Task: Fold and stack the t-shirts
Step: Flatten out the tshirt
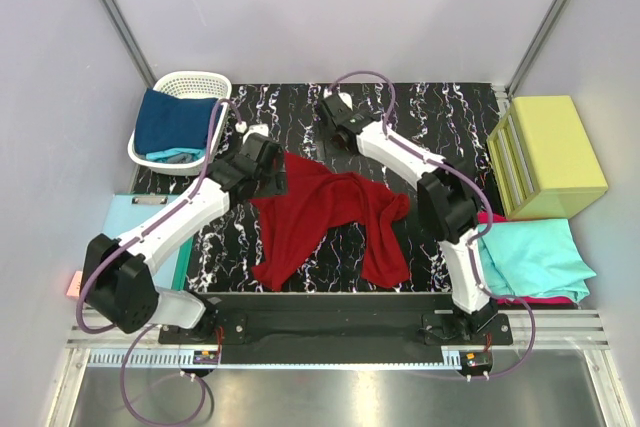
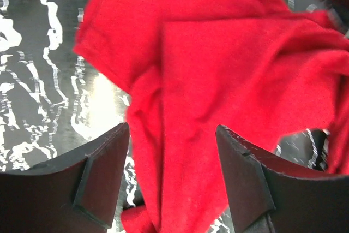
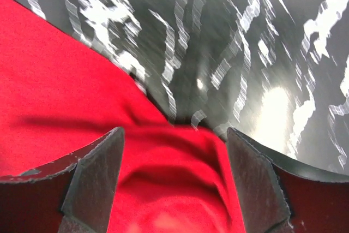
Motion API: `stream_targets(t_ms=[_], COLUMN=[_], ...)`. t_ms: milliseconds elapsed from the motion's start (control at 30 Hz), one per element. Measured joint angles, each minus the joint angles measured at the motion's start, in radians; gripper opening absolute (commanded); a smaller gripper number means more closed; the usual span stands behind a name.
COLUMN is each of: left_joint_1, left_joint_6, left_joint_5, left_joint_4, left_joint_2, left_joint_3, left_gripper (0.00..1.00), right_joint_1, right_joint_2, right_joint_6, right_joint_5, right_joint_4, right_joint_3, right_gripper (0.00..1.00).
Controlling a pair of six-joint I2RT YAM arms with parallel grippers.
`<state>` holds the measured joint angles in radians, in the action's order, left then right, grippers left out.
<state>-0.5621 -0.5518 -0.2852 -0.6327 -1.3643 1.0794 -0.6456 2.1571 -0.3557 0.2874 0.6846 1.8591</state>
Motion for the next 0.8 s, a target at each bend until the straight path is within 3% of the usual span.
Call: stream_targets(t_ms=[400, 800], left_joint_1=[0.121, 0.122], left_joint_6=[-0.017, -0.037], left_joint_5=[0.001, 0.016], left_joint_4=[0.029, 0.021], left_joint_2=[-0.167, -0.16], left_joint_3=[0.023, 0.024], left_gripper=[0.61, 0.6], right_joint_1=[0.001, -0.001], right_joint_2=[0.298, 0.41], right_joint_6=[0.027, 0.023], right_joint_5=[-0.142, -0.246], right_joint_4=[-0.008, 0.011], right_joint_3=[0.398, 0.46], right_gripper=[0.77, 0.71])
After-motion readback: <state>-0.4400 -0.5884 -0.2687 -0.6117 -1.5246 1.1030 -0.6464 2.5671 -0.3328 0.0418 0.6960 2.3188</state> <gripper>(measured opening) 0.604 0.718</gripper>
